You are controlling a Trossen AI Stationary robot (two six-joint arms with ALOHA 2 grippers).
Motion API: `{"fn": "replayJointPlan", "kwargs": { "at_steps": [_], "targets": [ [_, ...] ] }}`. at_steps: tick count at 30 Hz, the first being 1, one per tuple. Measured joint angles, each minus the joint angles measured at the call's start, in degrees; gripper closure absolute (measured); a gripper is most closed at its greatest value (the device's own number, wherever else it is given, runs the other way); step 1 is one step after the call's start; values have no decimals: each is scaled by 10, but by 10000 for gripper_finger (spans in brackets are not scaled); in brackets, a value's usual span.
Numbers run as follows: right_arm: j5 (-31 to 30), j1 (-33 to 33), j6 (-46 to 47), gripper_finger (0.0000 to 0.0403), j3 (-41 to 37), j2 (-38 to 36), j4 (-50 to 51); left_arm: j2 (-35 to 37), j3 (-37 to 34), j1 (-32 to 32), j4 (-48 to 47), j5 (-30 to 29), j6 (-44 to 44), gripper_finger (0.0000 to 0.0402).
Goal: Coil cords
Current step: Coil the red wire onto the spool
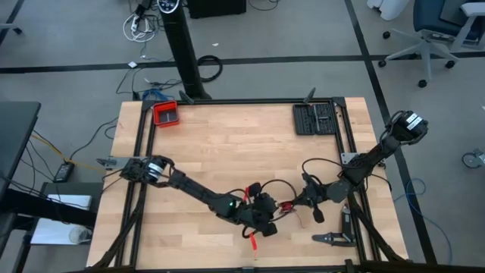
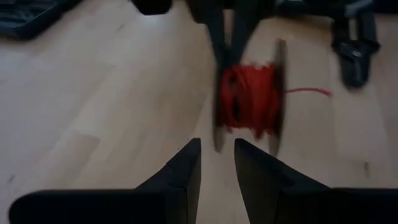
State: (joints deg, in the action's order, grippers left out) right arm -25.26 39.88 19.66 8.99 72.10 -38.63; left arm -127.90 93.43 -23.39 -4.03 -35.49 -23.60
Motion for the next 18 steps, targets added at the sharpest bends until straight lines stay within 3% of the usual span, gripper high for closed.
{"fn": "replayJointPlan", "kwargs": {
  "at_steps": [10, 18],
  "targets": [
    [15, -1, 2, 403, 0, 0, 17, 0, 0, 4, 8, 3, -9, 300],
    [17, -14, -30, 403, 0, 0, -33, 1, 0, 8, 43, 12, 20, 300]
  ]
}}
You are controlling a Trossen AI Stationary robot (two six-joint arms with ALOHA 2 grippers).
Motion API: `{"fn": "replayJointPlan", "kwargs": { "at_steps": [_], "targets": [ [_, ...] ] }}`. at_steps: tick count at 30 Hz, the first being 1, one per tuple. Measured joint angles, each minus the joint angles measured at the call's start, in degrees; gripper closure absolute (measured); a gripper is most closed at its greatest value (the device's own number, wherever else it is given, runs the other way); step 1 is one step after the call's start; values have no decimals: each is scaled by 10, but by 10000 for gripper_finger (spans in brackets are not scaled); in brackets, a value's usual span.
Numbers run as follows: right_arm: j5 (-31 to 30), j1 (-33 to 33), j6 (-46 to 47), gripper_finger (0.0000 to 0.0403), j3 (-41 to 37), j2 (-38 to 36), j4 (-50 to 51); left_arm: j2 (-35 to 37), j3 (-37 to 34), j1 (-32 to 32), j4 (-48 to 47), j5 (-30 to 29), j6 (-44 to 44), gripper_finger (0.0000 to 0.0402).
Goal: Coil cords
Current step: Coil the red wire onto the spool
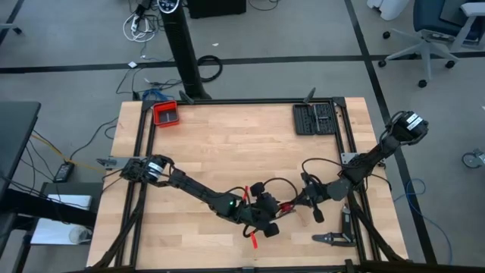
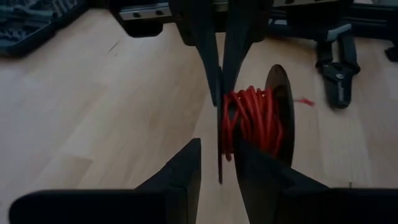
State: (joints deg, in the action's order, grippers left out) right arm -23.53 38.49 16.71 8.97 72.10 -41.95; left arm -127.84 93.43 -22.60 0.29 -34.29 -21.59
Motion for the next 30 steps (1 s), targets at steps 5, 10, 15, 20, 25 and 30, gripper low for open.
{"fn": "replayJointPlan", "kwargs": {
  "at_steps": [5, 10, 15, 20, 25, 30],
  "targets": [
    [2, -5, -3, 403, 0, 0, -6, 1, 0, 3, 1, -4, 18, 364],
    [-21, -4, 11, 382, -1, 0, -4, 1, 0, 11, -2, 0, 13, 398],
    [-53, -5, 37, 344, -1, -2, -2, 1, 0, 14, -13, -23, -10, 400],
    [-83, -6, 43, 317, 0, -30, 37, 1, 0, 15, -37, -45, -33, 400],
    [-111, -5, 58, 296, 2, -93, 135, 1, 0, 17, -79, -67, -62, 401],
    [-118, -9, 97, 277, 2, -136, 239, 0, 0, 18, -111, -107, -98, 401]
  ]
}}
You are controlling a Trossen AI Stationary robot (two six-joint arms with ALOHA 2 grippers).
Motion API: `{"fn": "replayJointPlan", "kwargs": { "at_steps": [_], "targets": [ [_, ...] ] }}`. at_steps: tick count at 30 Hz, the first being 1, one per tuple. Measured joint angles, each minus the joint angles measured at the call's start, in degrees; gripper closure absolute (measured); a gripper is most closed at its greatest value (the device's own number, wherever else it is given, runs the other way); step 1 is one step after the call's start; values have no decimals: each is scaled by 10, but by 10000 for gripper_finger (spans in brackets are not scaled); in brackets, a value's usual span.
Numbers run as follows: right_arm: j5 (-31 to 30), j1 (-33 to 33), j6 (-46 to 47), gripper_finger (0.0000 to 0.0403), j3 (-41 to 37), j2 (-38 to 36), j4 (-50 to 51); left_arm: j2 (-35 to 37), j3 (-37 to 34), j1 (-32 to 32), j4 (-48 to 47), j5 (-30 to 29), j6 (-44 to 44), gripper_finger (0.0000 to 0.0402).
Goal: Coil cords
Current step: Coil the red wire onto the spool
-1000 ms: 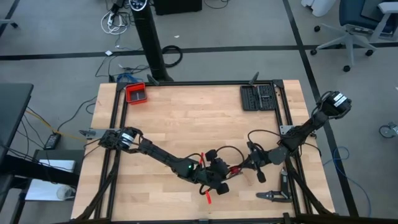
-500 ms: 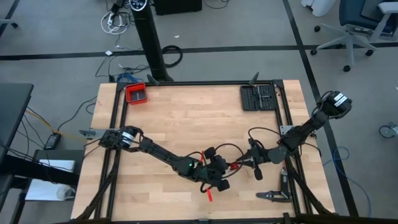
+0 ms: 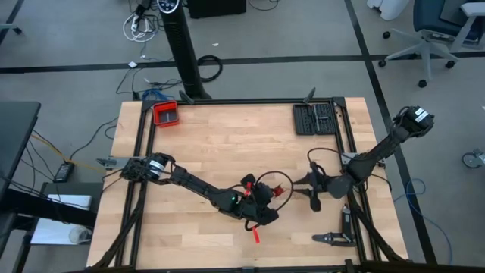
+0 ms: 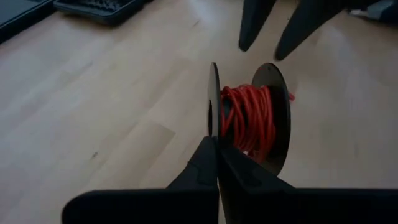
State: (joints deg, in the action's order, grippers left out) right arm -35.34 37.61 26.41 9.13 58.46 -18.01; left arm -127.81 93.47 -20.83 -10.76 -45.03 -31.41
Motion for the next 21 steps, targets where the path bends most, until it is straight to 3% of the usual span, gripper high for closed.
{"fn": "replayJointPlan", "kwargs": {
  "at_steps": [11, 21],
  "targets": [
    [-5, -4, 135, 277, 0, 64, 54, 0, 0, 8, 6, -1, -77, 401],
    [11, 2, 160, 278, 0, 121, 24, 0, 0, 10, 7, -1, -95, 401]
  ]
}}
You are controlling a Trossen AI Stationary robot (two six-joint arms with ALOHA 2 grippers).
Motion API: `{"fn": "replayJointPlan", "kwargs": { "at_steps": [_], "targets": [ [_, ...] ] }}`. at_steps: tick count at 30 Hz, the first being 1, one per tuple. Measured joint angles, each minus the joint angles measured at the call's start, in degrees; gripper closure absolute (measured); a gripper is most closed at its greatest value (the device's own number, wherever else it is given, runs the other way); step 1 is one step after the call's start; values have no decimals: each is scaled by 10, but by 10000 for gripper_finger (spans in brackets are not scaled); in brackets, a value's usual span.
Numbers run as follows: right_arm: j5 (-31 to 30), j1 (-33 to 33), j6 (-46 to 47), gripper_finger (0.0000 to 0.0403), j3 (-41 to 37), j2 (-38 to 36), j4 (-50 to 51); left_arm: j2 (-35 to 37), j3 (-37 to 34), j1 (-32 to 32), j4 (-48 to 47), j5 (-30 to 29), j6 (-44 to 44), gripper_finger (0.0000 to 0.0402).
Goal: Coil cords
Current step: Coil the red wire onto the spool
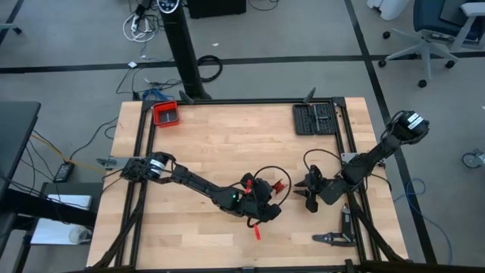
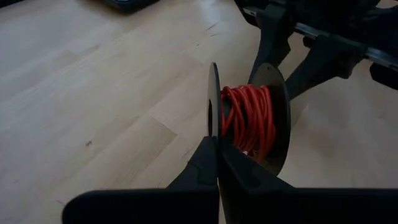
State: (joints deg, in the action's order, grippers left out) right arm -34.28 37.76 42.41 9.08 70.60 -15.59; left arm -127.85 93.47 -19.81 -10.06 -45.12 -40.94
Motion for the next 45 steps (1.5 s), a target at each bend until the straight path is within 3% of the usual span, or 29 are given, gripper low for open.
{"fn": "replayJointPlan", "kwargs": {
  "at_steps": [4, 9, 11, 15, 25, 31, 40, 45],
  "targets": [
    [-6, 0, 0, 294, 0, 12, -8, 0, 0, 0, 0, 0, 0, 401],
    [-8, 0, 1, 378, 0, 15, -11, 0, 0, 0, -1, -1, -34, 401],
    [-11, -1, 3, 393, 0, 15, -24, 0, 0, 1, -1, -11, -67, 401],
    [-14, -15, 15, 393, -1, 15, -55, 0, 0, 10, 7, -24, -120, 401],
    [21, -31, -71, 400, 77, 43, -59, 0, 0, 36, 128, -27, -105, 402],
    [21, -31, -125, 401, 122, 47, -26, 0, 0, 38, 109, -20, -103, 401],
    [25, -51, -141, 402, 124, 18, -9, 0, 0, 39, 55, -20, -100, 401],
    [70, -81, -141, 402, 124, 18, -21, 0, 0, 39, 52, 1, -53, 401]
  ]
}}
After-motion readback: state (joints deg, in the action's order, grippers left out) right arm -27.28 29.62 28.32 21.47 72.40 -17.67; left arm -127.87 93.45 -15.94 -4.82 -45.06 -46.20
